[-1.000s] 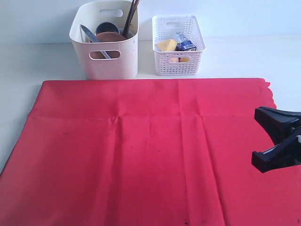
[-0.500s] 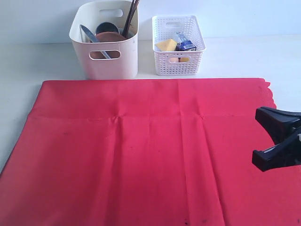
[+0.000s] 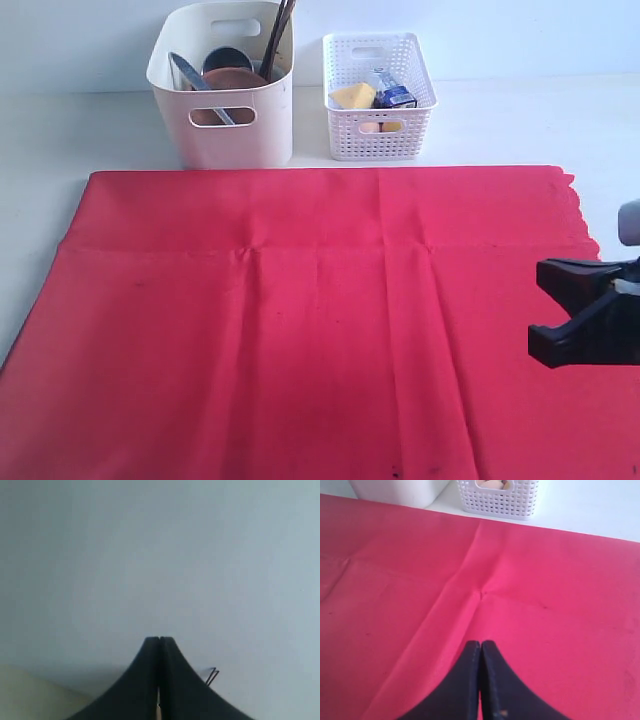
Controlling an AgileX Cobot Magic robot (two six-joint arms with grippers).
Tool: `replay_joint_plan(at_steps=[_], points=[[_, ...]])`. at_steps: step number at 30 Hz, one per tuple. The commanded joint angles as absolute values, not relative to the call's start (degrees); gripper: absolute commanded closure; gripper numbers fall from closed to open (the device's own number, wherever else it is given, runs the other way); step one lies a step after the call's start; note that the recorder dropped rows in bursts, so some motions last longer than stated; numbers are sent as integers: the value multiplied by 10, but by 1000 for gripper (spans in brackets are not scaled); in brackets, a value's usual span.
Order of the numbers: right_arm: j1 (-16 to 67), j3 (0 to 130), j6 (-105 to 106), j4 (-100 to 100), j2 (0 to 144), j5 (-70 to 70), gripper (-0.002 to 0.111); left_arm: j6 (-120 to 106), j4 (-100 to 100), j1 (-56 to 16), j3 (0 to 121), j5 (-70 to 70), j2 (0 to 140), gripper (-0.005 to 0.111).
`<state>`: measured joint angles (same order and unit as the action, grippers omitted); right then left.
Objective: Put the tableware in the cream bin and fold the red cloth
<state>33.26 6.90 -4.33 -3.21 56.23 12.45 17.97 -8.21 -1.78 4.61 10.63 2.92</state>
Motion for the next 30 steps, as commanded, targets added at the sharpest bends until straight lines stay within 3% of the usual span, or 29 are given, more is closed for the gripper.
replay_joint_plan(at_steps=[1, 15, 18, 25, 27, 30], points=[[329, 110, -47, -31, 561, 55, 108, 137, -75, -16, 108, 61, 117, 107], [329, 198, -57, -31, 658, 0, 108, 34, -71, -16, 177, 0, 577, 105], [329, 205, -57, -31, 687, 3, 108, 16, -65, -18, 193, 0, 670, 89], [329, 205, -57, -30, 739, 37, 108, 0, -65, -60, 227, 37, 815, 26], [329, 205, -57, -30, 749, 46, 108, 0, -65, -77, 231, 60, 847, 18], [329, 205, -57, -30, 758, 51, 108, 3, -65, -99, 235, 88, 888, 16]])
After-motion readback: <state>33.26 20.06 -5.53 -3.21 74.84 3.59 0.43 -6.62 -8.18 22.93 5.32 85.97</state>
